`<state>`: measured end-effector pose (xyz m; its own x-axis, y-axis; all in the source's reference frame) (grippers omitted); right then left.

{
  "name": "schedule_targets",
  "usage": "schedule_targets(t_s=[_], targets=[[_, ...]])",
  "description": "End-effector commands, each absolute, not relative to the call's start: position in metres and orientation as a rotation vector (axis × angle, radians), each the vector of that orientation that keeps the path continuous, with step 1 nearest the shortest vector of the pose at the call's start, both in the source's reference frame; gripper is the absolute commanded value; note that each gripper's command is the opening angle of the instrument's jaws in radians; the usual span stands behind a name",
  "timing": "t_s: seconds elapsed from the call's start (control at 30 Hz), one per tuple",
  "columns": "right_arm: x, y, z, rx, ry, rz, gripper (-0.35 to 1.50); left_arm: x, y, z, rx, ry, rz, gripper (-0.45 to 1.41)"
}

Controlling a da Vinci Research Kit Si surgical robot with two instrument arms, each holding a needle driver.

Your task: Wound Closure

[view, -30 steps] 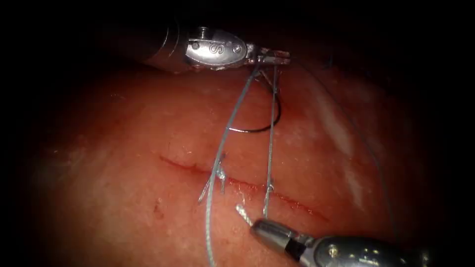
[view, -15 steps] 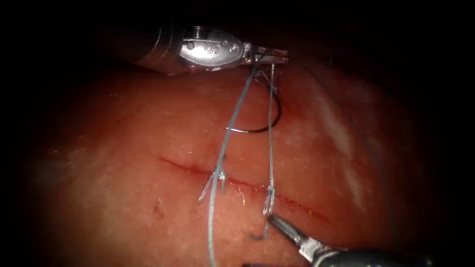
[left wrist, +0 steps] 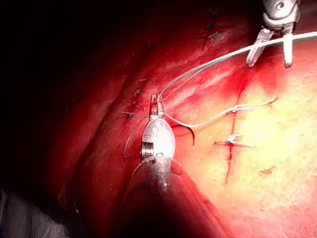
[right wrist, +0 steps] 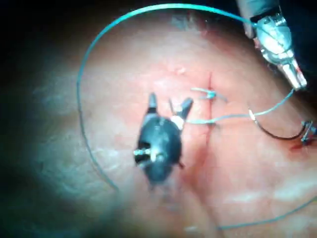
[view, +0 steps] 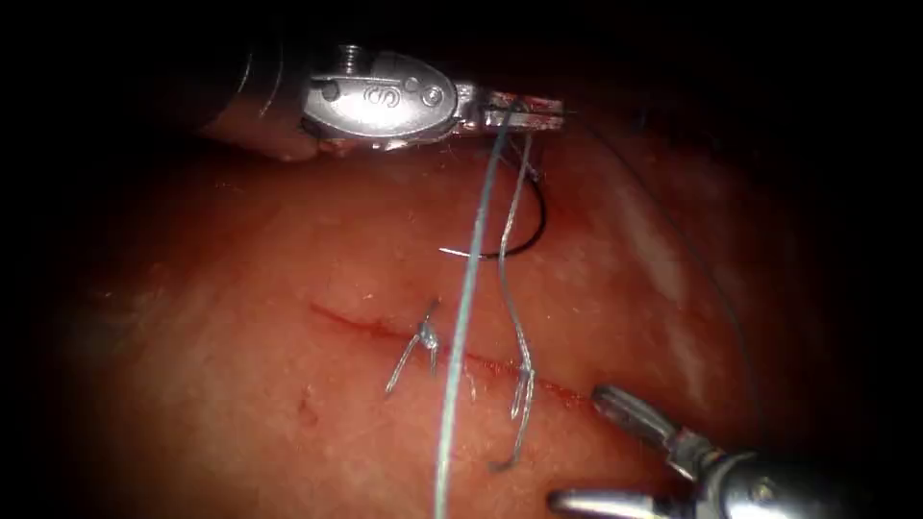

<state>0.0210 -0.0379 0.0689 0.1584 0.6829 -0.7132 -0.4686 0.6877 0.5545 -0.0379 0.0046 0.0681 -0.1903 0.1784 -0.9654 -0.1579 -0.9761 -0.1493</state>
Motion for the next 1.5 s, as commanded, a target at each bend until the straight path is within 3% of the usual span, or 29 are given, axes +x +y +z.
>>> schedule_targets(t_s=[0.03,0.33,0.4,0.67,1.1,1.5], targets=[[0.0215,-0.037,0.070,0.206,1.125,0.853,0.81,-0.0385,0.005,0.068,-1.859,-0.021,2.266,-0.45],[0.0218,-0.034,0.075,0.182,1.036,0.872,0.93,-0.0388,0.004,0.062,-1.922,0.004,2.226,-0.45],[0.0222,-0.034,0.076,0.182,1.021,0.875,1.04,-0.0391,0.004,0.062,-1.932,0.008,2.227,-0.45],[0.0241,-0.034,0.077,0.236,1.053,0.875,1.14,-0.0400,0.003,0.059,-1.966,0.012,2.224,-0.45],[0.0271,-0.034,0.077,0.272,1.065,0.865,1.13,-0.0401,0.002,0.057,-1.984,0.018,2.227,-0.45],[0.0267,-0.035,0.078,0.317,1.075,0.863,1.13,-0.0403,0.001,0.055,-2.000,0.019,2.227,-0.45]])
